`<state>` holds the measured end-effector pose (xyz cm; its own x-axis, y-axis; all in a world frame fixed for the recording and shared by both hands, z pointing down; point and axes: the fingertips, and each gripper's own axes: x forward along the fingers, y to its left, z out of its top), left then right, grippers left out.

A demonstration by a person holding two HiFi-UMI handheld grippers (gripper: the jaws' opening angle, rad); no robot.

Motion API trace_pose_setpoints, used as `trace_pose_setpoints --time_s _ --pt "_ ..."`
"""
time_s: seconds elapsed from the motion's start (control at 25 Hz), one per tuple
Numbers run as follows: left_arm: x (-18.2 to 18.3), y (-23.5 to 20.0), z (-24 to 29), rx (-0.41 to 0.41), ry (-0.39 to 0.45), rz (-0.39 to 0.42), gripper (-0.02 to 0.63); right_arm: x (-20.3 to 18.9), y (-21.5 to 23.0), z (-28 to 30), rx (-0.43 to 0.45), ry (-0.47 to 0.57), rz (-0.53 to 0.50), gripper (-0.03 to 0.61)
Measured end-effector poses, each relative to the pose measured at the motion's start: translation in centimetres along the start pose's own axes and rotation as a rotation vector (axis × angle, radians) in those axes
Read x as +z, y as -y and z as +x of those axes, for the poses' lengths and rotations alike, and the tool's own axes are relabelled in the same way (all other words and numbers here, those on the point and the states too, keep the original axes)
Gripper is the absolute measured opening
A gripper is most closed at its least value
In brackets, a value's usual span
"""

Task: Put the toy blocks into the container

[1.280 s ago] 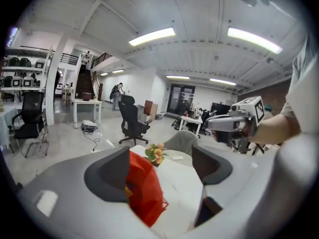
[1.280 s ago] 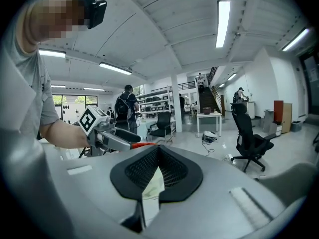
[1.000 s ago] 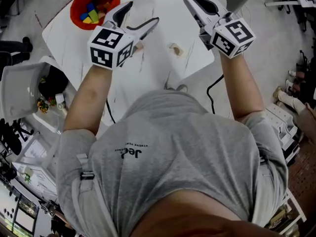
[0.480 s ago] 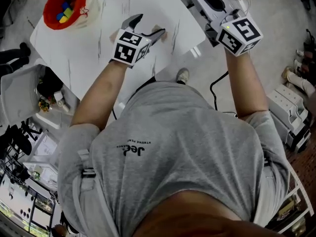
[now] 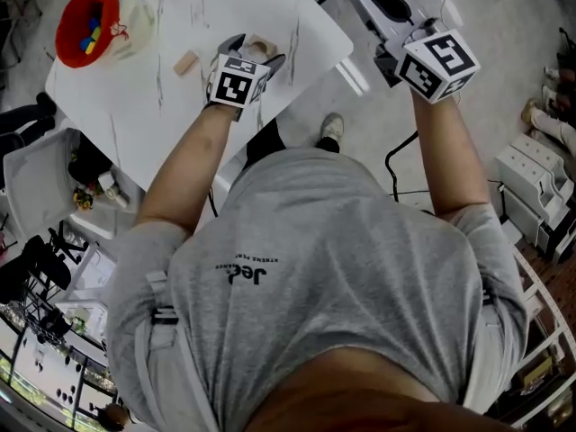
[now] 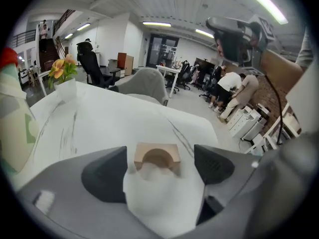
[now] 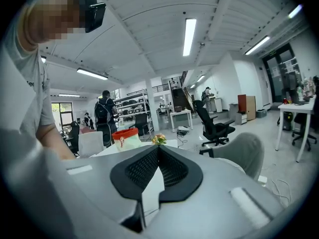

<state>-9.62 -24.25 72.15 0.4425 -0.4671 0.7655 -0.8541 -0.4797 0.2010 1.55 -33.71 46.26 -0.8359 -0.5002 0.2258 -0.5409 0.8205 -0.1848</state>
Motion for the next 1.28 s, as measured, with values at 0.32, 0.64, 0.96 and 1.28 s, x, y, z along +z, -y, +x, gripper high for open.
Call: trace_pose_setpoints --time_s 0.32,0.64,0.96,1.28 --pt "1.6 0.6 0.3 0.017 0.015 0.016 0.344 0.3 1.1 -3.6 -0.046 0.017 0.004 0.003" --pt "6.4 -0.7 -3.0 0.029 0.115 0.012 0.344 1.5 1.0 -3.0 -0.048 0.034 -0.009 0.003" --pt "10.8 -5.3 -9.5 0.086 0.228 -0.028 0.344 3.7 -0.8 1.5 0.021 0.037 -0.038 0.003" --pt "13.9 -13.4 -18.0 0.206 0.337 -0.059 0.344 6.5 -4.0 8.5 0.111 0.041 -0.071 0.003"
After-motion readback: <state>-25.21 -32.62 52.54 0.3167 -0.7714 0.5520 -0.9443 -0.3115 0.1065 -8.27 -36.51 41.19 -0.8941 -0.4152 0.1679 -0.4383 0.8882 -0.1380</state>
